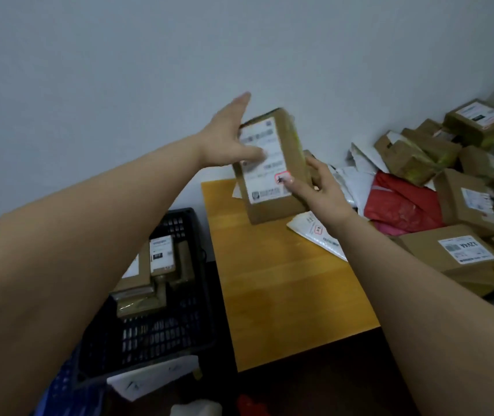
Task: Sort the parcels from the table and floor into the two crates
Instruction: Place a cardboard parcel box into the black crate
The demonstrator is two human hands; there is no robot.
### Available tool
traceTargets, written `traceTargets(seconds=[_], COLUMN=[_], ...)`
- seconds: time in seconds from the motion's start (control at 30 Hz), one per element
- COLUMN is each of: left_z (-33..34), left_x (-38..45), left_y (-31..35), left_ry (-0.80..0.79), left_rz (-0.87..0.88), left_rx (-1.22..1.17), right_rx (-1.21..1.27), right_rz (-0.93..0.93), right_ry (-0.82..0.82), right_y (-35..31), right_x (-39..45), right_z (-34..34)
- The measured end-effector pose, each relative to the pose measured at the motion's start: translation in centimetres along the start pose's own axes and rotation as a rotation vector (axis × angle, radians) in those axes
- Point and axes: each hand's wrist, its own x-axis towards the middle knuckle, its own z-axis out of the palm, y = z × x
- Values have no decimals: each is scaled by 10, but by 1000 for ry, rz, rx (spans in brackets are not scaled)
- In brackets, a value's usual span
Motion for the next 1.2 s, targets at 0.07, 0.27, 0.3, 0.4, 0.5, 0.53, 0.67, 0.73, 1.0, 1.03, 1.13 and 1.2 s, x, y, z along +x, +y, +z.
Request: traceTargets(seconds=[0.07,0.27,0.3,0.4,0.5,0.53,0.67,0.73,1.0,1.03,1.13,1.2], left_z=[14,62,63,64,61,60,49,37,-18,-19,-16,-9], left_x=[-9,-24,-25,-30,-37,-40,-58,-69,-111,-117,-135,-143], left_y=[0,6,5,4,-2,-7,-34,-52,-164,-181,-234,-267], left_ry=[47,-60,-40,0,26,39,72,76,176,181,144,72], left_rz=[-150,-221,-221,-222,-242,-256,-350,-407,-717,-757,-835,-873], left_rx=[-421,-849,-857,-838,-823,-824,-794,-758,-714,-723,-758,-750], right_rx=[157,280,285,290,279,287,295,272,214,209,192,201], right_rz=[40,23,22,37,28,23,86,159,355,380,474,540], right_ry=[90,94,94,94,45,17,-77,-123,-316,-317,-301,-272], right_y=[-4,-13,-12,-7,-3,-1,5,6,12,16,40,61], right_x=[0,5,5,8,11,13,22,27,55,57,59,58], right_z=[-5,-10,-11,-10,1,7,42,67,208,227,277,302])
